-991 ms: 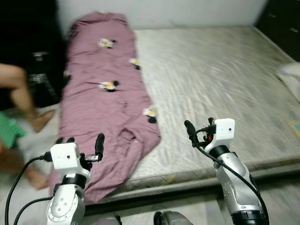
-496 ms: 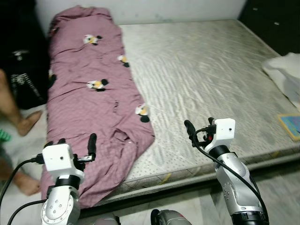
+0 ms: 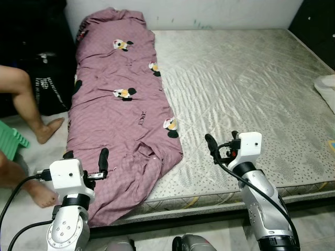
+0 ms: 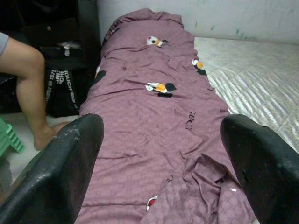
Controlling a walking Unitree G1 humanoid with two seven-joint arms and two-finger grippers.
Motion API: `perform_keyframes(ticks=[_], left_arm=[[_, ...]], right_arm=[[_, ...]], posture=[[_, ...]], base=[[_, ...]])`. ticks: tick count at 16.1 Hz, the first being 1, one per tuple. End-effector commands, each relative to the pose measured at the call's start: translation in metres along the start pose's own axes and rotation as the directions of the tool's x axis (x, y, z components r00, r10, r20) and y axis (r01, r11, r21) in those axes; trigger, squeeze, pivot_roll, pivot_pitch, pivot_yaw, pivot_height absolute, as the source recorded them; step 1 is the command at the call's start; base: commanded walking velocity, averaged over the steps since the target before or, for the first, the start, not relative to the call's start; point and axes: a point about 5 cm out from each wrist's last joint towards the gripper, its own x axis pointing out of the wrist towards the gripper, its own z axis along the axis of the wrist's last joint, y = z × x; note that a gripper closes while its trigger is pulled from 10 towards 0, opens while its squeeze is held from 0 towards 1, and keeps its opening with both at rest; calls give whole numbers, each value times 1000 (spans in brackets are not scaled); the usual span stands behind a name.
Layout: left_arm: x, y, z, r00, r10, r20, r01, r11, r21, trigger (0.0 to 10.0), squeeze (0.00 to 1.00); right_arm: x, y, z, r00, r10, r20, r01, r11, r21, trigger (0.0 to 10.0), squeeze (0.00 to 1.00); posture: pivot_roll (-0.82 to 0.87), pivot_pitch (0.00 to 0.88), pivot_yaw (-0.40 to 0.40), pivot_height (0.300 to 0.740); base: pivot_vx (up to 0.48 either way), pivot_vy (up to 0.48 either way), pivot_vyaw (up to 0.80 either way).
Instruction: Clean up the room
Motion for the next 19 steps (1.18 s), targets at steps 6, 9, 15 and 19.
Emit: perform_keyframes(ticks=[6, 9, 15, 19], left_arm=[[1, -1, -1, 1000, 4, -16, -4, 1000, 0, 10000, 0], [3, 0, 2, 1000, 20, -4, -20, 1000, 6, 10000, 0], [3, 0, 2, 999, 40, -11, -40, 999, 3, 10000, 0], [2, 0, 1, 999, 37, -18, -37, 999, -13, 10000, 0]], right_arm=[[1, 0, 3, 1000, 9, 0, -9, 1000, 1, 10000, 0], [2, 0, 3, 1000, 13, -2, -13, 1000, 0, 10000, 0], [5, 0, 4, 1000, 28, -11, -28, 1000, -3, 10000, 0], [5, 0, 4, 999, 39, -14, -39, 999, -6, 10000, 0]], posture=[[1, 104, -24, 624], [4, 104, -28, 624], [4, 113, -43, 624], [0, 115, -46, 624]], base=[[0, 0, 0], [0, 0, 0], [0, 0, 0], [0, 0, 0]])
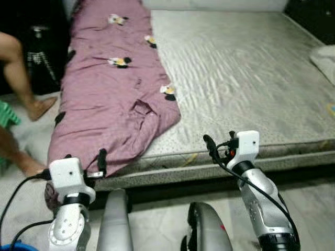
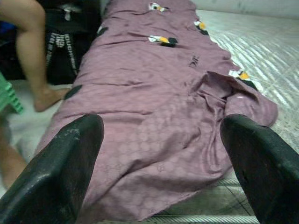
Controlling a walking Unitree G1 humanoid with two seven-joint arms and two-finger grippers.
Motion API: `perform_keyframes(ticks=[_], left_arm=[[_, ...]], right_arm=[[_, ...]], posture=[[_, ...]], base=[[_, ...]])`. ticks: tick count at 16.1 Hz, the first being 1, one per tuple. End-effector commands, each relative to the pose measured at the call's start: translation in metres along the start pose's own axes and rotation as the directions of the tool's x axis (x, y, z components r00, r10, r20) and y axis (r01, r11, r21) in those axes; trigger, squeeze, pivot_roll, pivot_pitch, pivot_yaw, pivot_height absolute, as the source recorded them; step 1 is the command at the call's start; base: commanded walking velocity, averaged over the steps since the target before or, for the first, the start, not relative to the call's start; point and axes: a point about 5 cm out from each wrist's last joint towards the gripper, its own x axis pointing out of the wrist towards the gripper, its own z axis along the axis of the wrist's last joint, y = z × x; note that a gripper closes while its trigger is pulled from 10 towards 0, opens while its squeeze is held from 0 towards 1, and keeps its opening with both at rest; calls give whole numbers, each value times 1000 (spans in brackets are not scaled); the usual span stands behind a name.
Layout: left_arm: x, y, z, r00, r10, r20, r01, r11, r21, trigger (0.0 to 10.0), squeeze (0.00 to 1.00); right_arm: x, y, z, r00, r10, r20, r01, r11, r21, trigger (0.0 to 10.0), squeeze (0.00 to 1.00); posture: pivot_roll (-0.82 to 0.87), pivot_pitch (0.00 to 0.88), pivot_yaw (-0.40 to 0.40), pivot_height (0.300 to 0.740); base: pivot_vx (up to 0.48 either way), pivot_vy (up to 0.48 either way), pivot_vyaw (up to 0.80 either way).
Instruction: Clean up the room
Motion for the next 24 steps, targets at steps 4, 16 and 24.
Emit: perform_keyframes(ticks=[4, 16, 24], left_arm=[[0, -1, 4, 1000, -18, 12, 18, 1000, -17, 10000, 0], [-1, -3, 5, 999, -50, 18, 51, 998, -39, 10000, 0], [-2, -5, 4, 998, -60, 8, 61, 997, -55, 10000, 0]], right_arm=[[0, 1, 4, 1000, 13, 9, -13, 1000, 0, 10000, 0], [2, 2, 4, 1000, 28, -3, -28, 1000, -6, 10000, 0], [2, 1, 4, 1000, 28, -4, -28, 1000, -13, 10000, 0]], posture=[[-4, 119, -45, 624], [-4, 121, -52, 624], [-4, 134, -54, 624]], base=[[0, 0, 0], [199, 0, 0], [220, 0, 0]])
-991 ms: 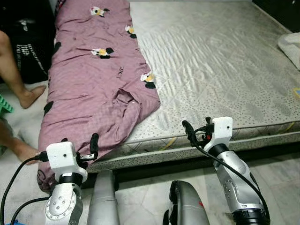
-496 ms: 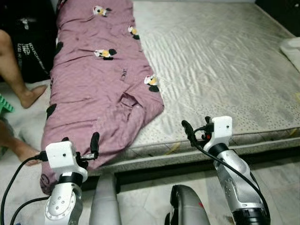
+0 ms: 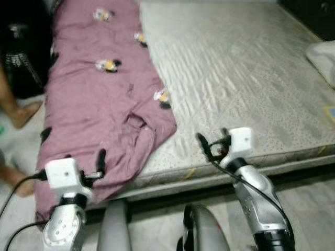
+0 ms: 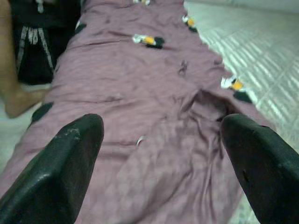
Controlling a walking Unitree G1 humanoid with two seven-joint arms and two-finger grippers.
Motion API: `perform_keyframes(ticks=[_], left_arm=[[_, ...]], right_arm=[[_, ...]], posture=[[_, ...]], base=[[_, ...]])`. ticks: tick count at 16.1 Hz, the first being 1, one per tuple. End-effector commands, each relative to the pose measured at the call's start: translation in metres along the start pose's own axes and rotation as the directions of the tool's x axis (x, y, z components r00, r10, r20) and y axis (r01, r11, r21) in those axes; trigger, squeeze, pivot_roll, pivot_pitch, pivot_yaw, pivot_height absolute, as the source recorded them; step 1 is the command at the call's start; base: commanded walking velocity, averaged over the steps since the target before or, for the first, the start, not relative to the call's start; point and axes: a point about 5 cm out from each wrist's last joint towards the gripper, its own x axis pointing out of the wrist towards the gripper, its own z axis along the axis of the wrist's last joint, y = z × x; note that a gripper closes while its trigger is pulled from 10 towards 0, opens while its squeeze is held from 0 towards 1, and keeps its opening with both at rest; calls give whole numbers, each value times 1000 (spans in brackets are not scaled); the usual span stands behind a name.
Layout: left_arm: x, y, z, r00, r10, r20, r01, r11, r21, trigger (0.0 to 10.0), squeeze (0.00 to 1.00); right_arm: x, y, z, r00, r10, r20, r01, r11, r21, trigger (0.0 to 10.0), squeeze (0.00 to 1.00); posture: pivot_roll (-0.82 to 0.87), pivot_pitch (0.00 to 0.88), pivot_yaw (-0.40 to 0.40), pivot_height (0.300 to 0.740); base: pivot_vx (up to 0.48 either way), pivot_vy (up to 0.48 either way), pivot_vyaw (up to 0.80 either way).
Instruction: Clean up the room
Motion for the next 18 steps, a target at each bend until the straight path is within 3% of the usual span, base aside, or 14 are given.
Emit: perform_keyframes(ticks=[1, 4, 9, 14, 18], left_arm=[[-1, -6, -1, 1000, -20, -10, 20, 1000, -12, 10000, 0], [3, -4, -1, 1000, -2, -20, 1, 1000, -14, 10000, 0], [25, -1, 2, 1000, 16, -14, -16, 1000, -2, 10000, 0], [28, -6, 2, 1000, 24, -18, -25, 999, -35, 10000, 0], [32, -4, 3, 999, 49, -12, -50, 998, -39, 10000, 0]], right_arm=[[-5, -12, -2, 999, -40, -18, 40, 999, -8, 10000, 0], [-5, -12, -2, 999, -37, -19, 37, 999, -6, 10000, 0], [-6, -13, 1, 999, -34, -18, 34, 999, -1, 10000, 0], [-5, -13, 1, 999, -27, -23, 26, 1000, -9, 10000, 0], [-3, -12, 2, 1000, -19, -21, 19, 1000, -8, 10000, 0]], posture=[[-4, 138, -55, 624], [-3, 138, -57, 624], [-22, 154, -66, 584], [-28, 153, -72, 580], [-26, 146, -71, 535]], base=[[0, 0, 0], [0, 0, 0], [0, 0, 0], [0, 0, 0], [0, 0, 0]])
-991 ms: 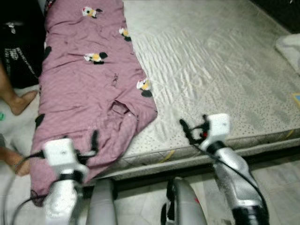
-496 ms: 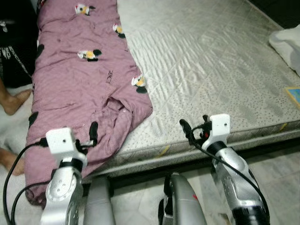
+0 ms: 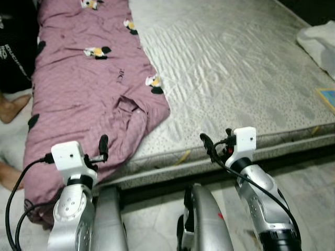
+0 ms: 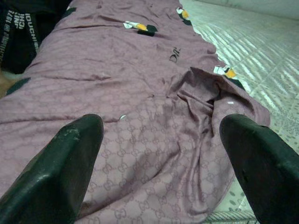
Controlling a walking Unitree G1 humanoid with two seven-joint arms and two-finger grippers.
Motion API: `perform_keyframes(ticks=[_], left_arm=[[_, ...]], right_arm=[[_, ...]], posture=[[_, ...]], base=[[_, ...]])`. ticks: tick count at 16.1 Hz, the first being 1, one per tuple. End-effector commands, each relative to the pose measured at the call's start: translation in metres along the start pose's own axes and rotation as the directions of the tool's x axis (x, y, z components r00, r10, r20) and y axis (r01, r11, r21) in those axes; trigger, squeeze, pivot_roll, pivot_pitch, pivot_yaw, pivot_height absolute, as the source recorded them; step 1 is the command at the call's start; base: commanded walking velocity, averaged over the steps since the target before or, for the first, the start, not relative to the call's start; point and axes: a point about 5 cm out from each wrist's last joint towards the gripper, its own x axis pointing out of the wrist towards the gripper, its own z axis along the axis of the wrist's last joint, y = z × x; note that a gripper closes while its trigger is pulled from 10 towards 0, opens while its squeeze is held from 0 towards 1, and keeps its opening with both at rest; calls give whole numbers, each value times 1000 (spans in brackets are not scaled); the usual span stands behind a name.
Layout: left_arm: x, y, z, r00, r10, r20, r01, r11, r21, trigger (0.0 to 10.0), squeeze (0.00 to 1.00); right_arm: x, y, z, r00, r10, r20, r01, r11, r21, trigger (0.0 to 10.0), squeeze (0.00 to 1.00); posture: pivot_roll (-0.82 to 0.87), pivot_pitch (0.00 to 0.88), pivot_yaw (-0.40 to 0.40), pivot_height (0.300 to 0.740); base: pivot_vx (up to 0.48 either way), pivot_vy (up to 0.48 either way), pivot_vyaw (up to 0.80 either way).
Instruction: Clean up the room
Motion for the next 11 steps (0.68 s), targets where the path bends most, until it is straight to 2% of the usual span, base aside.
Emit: perform_keyframes(ticks=[1, 3, 6, 11], left_arm=[[0, 2, -5, 999, 24, -27, -25, 1000, -17, 10000, 0], [2, 4, -5, 998, 45, -32, -46, 999, -29, 10000, 0], [8, 7, 0, 998, 61, -15, -62, 996, -58, 10000, 0], [36, 7, 16, 998, 37, 44, -33, 994, -104, 10000, 0]], right_arm=[[-1, -3, 1, 1000, -6, -3, 6, 1000, -1, 10000, 0], [1, -3, 1, 1000, -4, -4, 4, 1000, -2, 10000, 0], [2, -5, 3, 1000, -10, -2, 10, 1000, -5, 10000, 0], [-2, -7, 6, 1000, -16, 1, 16, 1000, -17, 10000, 0]], posture=[[-26, 145, -71, 520], [-28, 158, -73, 495], [-33, 155, -77, 495], [-66, 185, -81, 495]], base=[[0, 0, 0], [0, 0, 0], [0, 0, 0], [0, 0, 0]])
